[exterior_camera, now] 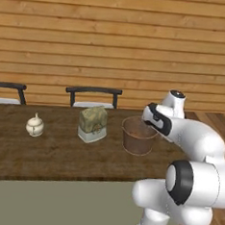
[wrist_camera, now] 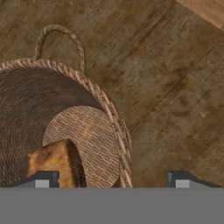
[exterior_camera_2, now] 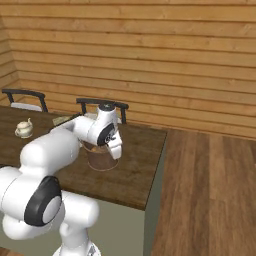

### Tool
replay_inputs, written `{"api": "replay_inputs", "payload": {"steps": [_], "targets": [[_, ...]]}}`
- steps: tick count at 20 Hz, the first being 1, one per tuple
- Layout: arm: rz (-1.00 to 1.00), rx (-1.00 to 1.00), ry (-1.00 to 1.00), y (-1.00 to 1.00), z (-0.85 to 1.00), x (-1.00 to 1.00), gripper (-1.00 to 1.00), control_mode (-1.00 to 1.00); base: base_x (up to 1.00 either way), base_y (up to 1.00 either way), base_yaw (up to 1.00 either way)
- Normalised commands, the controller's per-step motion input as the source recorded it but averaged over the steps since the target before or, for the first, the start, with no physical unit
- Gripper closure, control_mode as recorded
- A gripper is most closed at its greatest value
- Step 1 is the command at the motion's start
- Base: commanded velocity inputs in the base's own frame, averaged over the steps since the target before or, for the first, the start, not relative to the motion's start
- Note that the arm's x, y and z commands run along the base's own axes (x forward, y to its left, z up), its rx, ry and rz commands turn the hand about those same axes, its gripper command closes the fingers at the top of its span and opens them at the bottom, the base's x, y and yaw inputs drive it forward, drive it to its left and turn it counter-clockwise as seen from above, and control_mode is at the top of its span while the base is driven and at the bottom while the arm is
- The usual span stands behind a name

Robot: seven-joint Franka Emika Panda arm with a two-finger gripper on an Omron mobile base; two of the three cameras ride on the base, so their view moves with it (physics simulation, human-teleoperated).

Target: Open the cabinet, pick up the bread from the cabinet and place it in the basket. Then move the basket to the dining counter.

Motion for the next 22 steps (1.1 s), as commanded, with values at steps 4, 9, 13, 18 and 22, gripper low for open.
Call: {"api": "replay_inputs", "payload": {"steps": [4, 9, 13, 18, 22], "targets": [[0.13, -0.20, -0.06, 0.18, 1.00, -0.29, -1.00, -1.00, 0.00, 0.00, 0.00], [0.26, -0.50, -0.18, 0.95, 1.00, -0.82, -1.00, -1.00, 0.00, 0.00, 0.00], [0.29, -0.23, -0.37, 0.67, 0.93, -1.00, -1.00, -1.00, 0.00, 0.00, 0.00], [0.27, -0.01, -0.22, 0.36, 0.26, -0.93, -1.00, -1.00, 0.00, 0.00, 0.00], [0.13, -0.05, 0.20, 0.54, 0.00, -0.03, -1.00, -1.00, 0.00, 0.00, 0.00]]}}
